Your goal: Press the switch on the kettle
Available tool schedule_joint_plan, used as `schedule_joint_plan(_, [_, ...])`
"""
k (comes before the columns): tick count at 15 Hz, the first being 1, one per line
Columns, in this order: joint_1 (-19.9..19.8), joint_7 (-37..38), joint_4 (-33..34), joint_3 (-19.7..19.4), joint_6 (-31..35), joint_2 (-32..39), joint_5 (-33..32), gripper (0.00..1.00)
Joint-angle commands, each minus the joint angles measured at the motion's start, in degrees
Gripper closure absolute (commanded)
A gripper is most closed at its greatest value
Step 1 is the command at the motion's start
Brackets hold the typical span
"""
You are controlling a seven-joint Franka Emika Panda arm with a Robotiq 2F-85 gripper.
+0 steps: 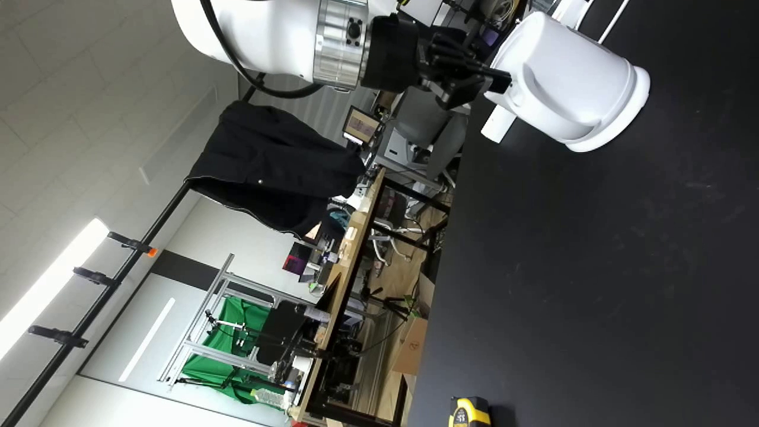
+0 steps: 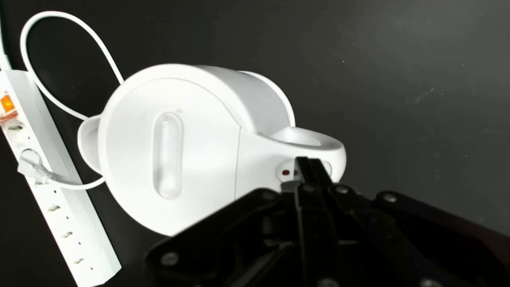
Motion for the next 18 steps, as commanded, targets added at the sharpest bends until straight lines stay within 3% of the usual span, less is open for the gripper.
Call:
schedule_joint_plan(1, [-0.4,1.8,0.0,-0.1,-1.8,0.1,-0.4,1.00])
schedule_joint_plan(18, [0.1,1.6,-0.5,0.6,-0.5,0.0,-0.6,1.00])
